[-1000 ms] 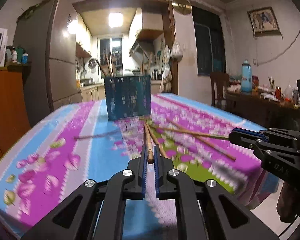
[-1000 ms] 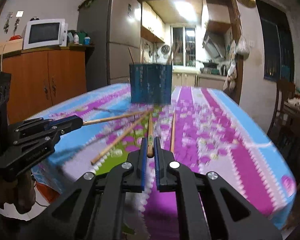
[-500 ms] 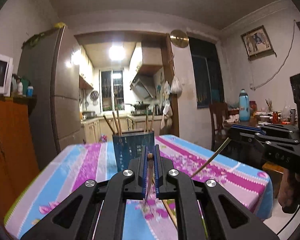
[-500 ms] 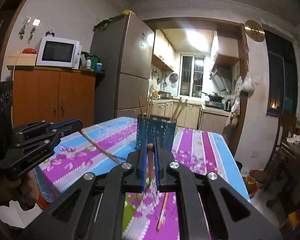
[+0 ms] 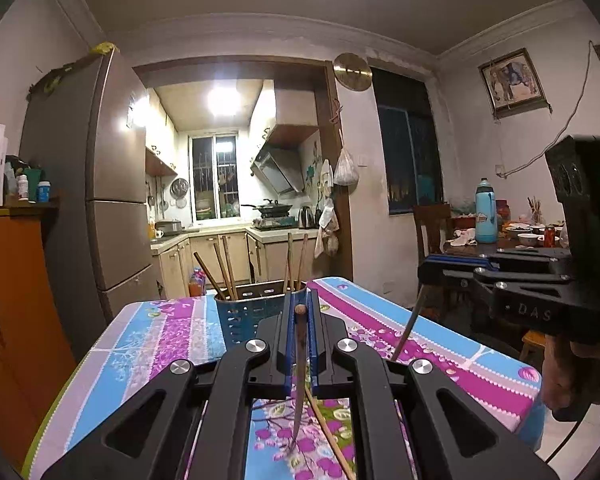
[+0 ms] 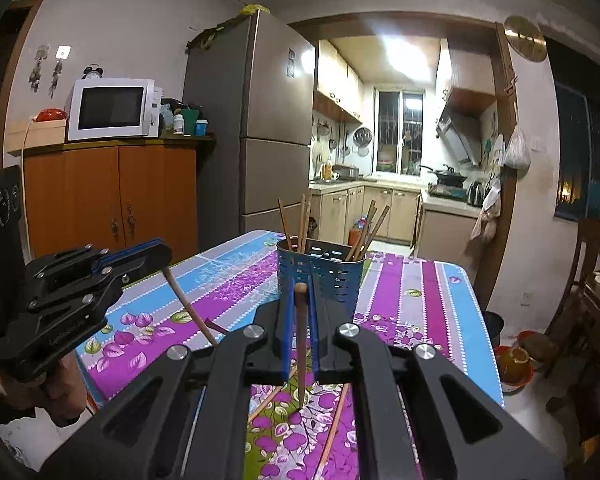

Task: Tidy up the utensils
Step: 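Lower the right tool's chopstick into the holder while the left tool lowers its chopstick, then open the right tool over the holder while the left tool opens, dropping both chopsticks, then move the right tool back toward the remaining chopsticks while the left tool follows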

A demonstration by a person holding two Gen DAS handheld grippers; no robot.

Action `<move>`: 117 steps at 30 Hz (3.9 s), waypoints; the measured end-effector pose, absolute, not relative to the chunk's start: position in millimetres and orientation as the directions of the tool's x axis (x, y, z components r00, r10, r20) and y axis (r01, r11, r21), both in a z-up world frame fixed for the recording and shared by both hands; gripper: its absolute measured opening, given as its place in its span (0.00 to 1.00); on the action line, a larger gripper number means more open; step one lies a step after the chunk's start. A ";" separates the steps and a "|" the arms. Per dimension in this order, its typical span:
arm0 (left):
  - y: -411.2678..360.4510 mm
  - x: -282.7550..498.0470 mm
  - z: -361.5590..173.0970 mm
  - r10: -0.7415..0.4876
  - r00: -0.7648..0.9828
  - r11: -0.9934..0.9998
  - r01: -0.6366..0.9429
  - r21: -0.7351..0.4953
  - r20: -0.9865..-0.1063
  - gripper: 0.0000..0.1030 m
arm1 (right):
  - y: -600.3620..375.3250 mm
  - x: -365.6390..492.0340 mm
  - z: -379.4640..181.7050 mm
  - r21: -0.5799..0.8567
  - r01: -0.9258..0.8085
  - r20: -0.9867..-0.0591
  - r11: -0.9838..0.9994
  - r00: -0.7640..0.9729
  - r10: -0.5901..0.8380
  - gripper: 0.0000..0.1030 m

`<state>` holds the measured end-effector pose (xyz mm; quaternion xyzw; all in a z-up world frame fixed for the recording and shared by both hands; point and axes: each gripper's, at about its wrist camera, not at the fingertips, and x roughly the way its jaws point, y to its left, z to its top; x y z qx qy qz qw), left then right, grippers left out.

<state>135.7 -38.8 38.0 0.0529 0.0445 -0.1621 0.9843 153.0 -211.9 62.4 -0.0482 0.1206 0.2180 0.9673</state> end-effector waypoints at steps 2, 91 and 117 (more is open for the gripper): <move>-37.6 143.2 44.9 -0.318 0.942 0.941 0.328 0.085 -0.113 0.07 | -210.8 157.9 65.1 -0.036 -0.437 -0.266 0.899 0.871 0.413 0.05; -8.1 432.7 142.3 -0.266 0.955 0.962 0.254 -0.098 -0.132 0.31 | -188.5 409.5 165.4 0.035 -0.417 -0.394 0.908 0.830 0.396 0.31; 20.4 292.7 142.5 -0.213 0.974 0.977 0.211 -0.044 -0.071 0.74 | -223.6 279.5 172.5 0.017 -0.411 -0.213 0.912 0.889 0.405 0.89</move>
